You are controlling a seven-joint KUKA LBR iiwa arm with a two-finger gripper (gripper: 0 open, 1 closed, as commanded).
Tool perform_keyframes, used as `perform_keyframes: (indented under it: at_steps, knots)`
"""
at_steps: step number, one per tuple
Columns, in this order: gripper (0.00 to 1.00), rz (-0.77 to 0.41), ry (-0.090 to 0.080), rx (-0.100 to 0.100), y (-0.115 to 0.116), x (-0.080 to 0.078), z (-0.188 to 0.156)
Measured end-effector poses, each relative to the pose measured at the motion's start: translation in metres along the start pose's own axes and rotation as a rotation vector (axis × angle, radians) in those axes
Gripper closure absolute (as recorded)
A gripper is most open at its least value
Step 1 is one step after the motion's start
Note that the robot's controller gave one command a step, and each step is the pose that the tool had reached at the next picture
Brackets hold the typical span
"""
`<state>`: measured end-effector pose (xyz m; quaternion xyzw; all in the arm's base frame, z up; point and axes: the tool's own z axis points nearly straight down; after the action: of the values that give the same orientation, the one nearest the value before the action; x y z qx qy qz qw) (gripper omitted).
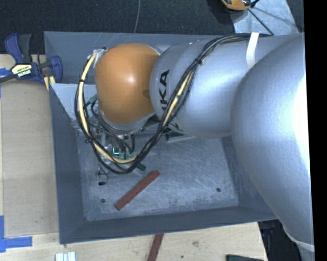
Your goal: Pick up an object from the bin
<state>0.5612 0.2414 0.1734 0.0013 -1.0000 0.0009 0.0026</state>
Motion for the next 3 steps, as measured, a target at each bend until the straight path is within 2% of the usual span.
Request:
perform_keyframes:
  at_steps: [1, 2, 3]
  knots:
    - [0.0, 0.003, -0.008, -0.003, 0.0, -0.002, -0.005]
    - [0.0, -0.096, -0.014, -0.006, -0.019, -0.006, 0.019]
    - [0.0, -0.284, -0.013, -0.002, -0.082, -0.032, 0.088]
